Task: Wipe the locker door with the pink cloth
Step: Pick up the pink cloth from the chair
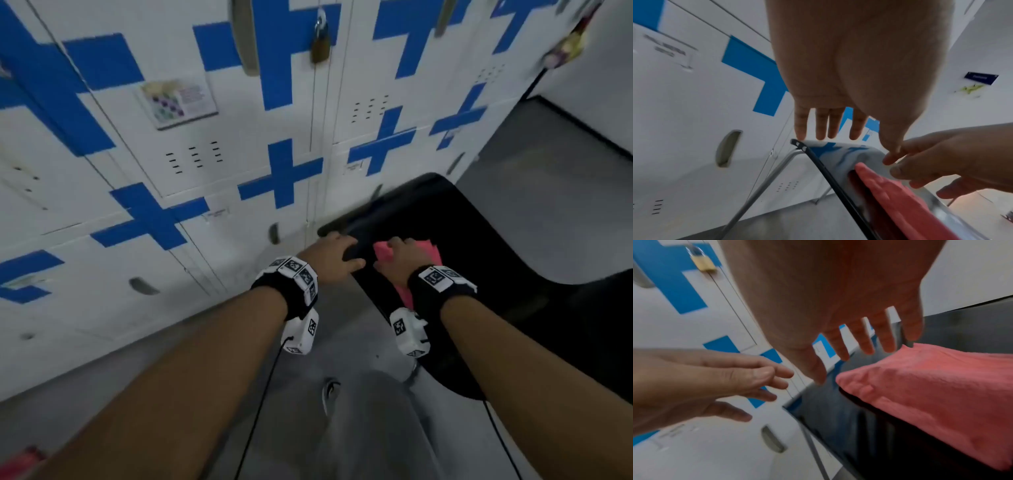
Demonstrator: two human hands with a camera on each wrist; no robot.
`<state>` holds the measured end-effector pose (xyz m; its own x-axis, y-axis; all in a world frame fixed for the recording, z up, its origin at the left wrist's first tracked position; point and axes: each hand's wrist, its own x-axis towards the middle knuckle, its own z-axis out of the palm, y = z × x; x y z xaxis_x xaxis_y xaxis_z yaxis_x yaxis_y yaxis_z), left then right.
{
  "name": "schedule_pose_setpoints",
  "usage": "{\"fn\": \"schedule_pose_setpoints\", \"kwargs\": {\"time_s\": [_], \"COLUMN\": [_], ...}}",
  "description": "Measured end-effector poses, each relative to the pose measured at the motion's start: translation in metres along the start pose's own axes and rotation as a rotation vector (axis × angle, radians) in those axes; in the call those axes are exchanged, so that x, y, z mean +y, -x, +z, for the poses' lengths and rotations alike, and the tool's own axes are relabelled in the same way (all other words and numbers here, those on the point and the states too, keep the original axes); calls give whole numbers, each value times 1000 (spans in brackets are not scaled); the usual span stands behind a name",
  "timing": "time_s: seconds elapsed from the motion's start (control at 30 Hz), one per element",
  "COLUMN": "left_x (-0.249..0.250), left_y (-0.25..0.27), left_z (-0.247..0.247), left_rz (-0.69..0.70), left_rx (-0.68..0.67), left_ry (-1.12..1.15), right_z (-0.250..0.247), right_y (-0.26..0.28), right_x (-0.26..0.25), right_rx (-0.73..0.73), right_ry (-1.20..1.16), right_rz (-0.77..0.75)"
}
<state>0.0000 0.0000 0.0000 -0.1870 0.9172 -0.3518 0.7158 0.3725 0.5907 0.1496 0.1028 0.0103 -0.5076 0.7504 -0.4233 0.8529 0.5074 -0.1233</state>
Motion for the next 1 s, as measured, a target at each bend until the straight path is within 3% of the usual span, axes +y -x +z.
{"fn": "schedule_pose_setpoints", "kwargs": {"time_s": [0.17,0.37,0.57,0.9,1.0], "left_x": [0,-11,-18,-29,-26], "left_y": [-40,-62,-66,-66,-54], "left_z": [4,13,15,13,-12], "left_rz": [-76,-21,12,32,3], "left_rx": [-125,-182,-175,-245,-299], "left_ry": [-295,-392,-438,-352,-241], "right_z": [14,21,20,17,6], "right_y": [-25,-38,-47,-43,-36], "right_x": [7,6,2,-15,-28], "right_rx": [-44,-53,-33,-25,49], "right_ry": [-61,102,106,-28,-34], "right_rz": [246,229,176,266,211]}}
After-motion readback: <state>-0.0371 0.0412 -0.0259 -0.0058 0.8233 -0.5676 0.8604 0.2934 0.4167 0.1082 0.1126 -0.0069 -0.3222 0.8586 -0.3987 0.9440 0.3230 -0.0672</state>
